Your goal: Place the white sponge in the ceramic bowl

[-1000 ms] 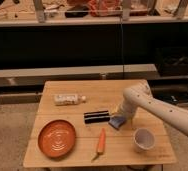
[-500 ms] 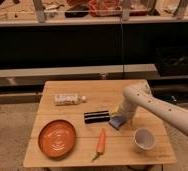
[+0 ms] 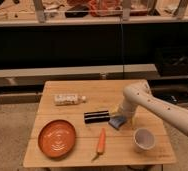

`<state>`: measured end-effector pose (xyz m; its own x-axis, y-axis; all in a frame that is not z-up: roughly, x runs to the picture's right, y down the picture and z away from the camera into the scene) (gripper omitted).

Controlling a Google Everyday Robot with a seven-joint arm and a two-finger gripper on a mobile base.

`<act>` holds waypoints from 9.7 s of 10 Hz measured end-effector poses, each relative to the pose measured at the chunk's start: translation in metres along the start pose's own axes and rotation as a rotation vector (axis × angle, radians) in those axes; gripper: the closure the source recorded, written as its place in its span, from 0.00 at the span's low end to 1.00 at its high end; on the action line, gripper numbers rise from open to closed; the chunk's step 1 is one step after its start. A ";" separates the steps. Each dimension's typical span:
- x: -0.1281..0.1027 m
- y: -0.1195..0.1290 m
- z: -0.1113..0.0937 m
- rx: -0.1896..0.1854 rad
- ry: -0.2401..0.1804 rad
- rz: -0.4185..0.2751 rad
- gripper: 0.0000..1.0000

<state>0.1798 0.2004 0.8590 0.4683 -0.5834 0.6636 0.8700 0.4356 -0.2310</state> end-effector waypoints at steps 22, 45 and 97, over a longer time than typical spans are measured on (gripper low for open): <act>-0.006 0.008 0.006 0.009 -0.098 0.058 0.20; -0.004 0.024 0.002 0.048 -0.133 0.103 0.72; -0.222 -0.222 -0.032 -0.132 -0.077 -0.548 0.99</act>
<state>-0.1127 0.2111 0.7397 -0.0654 -0.6464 0.7602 0.9969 -0.0093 0.0778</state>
